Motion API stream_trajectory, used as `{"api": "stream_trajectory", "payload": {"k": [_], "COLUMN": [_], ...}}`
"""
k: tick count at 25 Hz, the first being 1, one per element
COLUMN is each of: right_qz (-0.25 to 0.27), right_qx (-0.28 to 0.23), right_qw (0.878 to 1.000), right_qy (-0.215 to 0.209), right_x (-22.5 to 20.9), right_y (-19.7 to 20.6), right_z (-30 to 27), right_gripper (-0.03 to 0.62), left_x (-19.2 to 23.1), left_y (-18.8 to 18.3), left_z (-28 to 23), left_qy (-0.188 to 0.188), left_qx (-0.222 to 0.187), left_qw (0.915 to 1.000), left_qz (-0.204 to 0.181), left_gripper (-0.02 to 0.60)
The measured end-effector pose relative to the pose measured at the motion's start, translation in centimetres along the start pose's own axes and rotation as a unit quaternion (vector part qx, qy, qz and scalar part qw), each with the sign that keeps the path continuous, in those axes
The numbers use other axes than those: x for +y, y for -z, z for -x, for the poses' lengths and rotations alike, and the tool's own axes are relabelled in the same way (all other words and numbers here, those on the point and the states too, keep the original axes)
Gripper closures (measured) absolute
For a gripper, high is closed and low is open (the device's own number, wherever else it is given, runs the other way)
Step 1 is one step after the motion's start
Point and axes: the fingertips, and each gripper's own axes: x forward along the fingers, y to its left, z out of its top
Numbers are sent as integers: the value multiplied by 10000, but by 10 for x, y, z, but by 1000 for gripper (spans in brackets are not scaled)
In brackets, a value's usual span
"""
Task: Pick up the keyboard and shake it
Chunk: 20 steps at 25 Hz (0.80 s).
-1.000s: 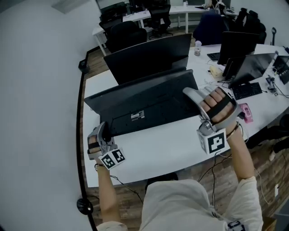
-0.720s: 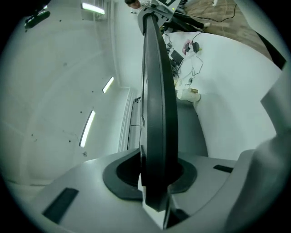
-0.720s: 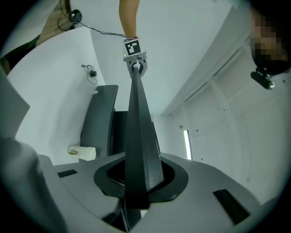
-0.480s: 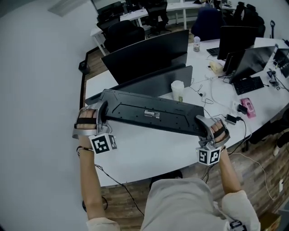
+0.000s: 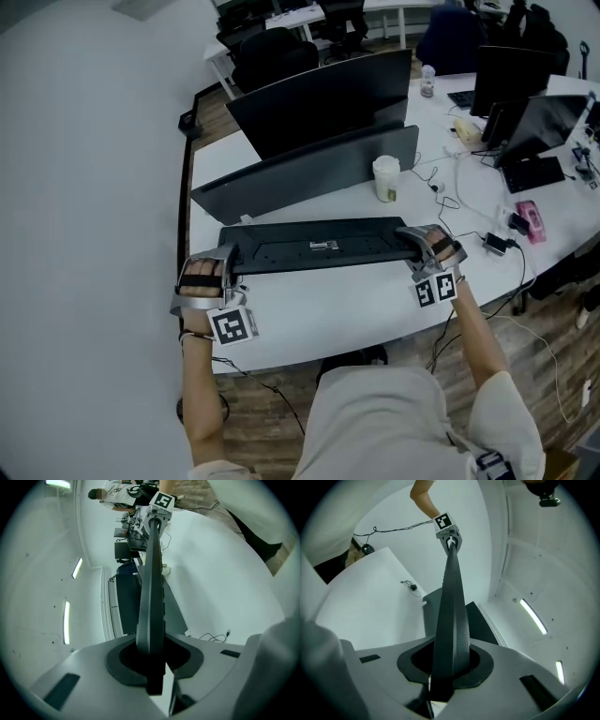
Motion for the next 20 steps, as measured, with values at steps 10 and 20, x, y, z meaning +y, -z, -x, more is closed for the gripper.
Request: {"api": "stream_trajectory", "payload": {"k": [10, 20], "right_qz": [3521, 3237], "right_qx": [-317, -734], "right_qw": [9306, 8604], "right_qy": [949, 3868], "right_x": [-201, -294], "right_y": [-114, -178], "right_z": [19, 131], "right_gripper": [497, 493], "left_x": [-29, 137], "left_y": [18, 61], "left_z": [34, 158], "left_qy": [-1558, -4247], "left_qx": [516, 594], "left_qw": [9601, 8919], "left_qz": [2263, 1438], "left_gripper": [485, 486]}}
